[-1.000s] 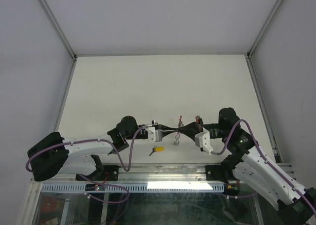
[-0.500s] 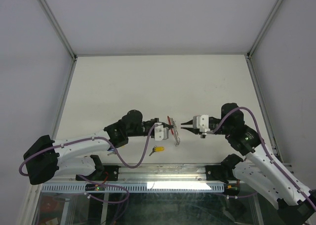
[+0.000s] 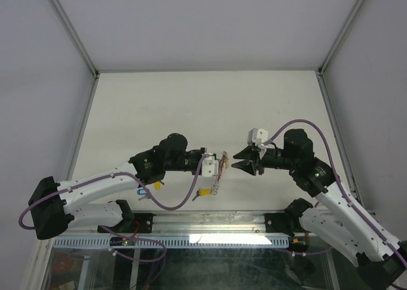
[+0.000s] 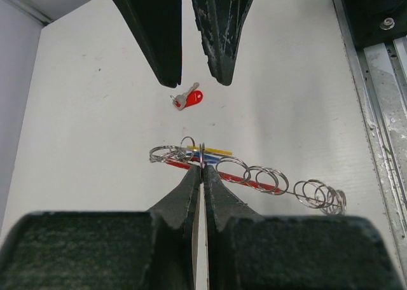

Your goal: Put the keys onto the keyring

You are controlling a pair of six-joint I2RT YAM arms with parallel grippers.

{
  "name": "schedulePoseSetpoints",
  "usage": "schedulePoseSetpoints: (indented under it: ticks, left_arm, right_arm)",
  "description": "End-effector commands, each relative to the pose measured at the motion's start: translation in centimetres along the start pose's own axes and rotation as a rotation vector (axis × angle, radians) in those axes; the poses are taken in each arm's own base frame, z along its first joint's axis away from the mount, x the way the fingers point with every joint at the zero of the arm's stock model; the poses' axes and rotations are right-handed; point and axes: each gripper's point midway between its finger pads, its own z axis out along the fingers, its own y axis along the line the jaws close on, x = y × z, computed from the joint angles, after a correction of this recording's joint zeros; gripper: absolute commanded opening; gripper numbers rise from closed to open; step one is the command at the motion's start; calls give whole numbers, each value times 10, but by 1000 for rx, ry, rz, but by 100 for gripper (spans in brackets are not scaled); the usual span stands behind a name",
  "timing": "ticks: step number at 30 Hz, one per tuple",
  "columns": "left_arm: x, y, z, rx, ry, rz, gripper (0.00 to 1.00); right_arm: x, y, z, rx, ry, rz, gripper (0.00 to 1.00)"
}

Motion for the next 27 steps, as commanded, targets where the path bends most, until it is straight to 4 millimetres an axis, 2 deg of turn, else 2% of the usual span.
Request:
schedulePoseSetpoints:
  ticks: [1,5,10,20,27]
  left_arm:
    - [-31,13,-11,7,-36,38,0]
    - [-29,13,-10,42,16,51,0]
    - [-26,10,-8,103,70,39,0]
    - [-23,13,1,151,154,21,0]
    - [-28,12,3,156,146,29,0]
  right_arm:
    - [-7,-7,0,49,-3,61,35]
    - [-7,-10,3,19,74,86,36]
    - [0,-23,7,57,147,105,37]
    - [0,-13,18,30,159,151,37]
    - [4,-15,26,42,148,156,37]
